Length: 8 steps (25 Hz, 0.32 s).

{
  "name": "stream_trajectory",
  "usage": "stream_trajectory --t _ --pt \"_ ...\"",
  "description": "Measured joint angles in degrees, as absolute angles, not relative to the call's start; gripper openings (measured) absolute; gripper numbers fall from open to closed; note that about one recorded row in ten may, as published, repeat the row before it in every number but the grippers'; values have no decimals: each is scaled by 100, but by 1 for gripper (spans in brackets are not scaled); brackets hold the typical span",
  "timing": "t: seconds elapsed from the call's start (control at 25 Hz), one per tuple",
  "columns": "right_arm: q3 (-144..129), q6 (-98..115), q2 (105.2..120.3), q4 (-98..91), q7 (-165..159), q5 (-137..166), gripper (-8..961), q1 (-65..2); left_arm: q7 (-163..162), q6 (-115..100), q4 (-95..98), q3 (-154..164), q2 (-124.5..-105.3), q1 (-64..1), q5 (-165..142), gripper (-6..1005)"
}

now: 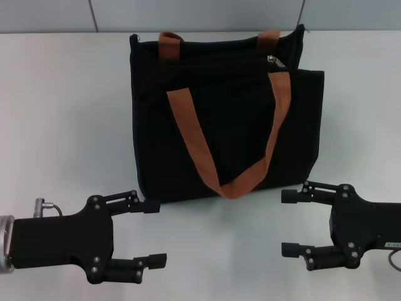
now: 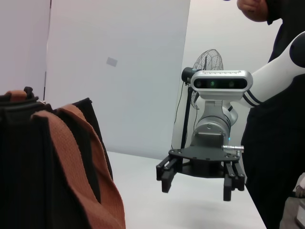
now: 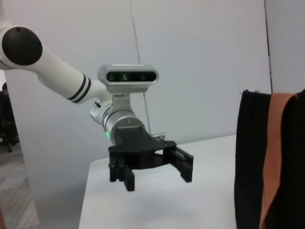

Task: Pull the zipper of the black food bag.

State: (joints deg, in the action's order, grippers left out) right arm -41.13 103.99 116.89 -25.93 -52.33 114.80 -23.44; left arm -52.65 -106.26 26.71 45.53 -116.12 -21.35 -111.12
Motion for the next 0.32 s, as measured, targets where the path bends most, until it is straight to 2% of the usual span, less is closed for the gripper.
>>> stream_trajectory --t 0.32 --pt "-4113 10407 11689 -2593 -5233 11520 830 -2344 -5273 -10633 2672 4553 -11610 -2152 -11159 832"
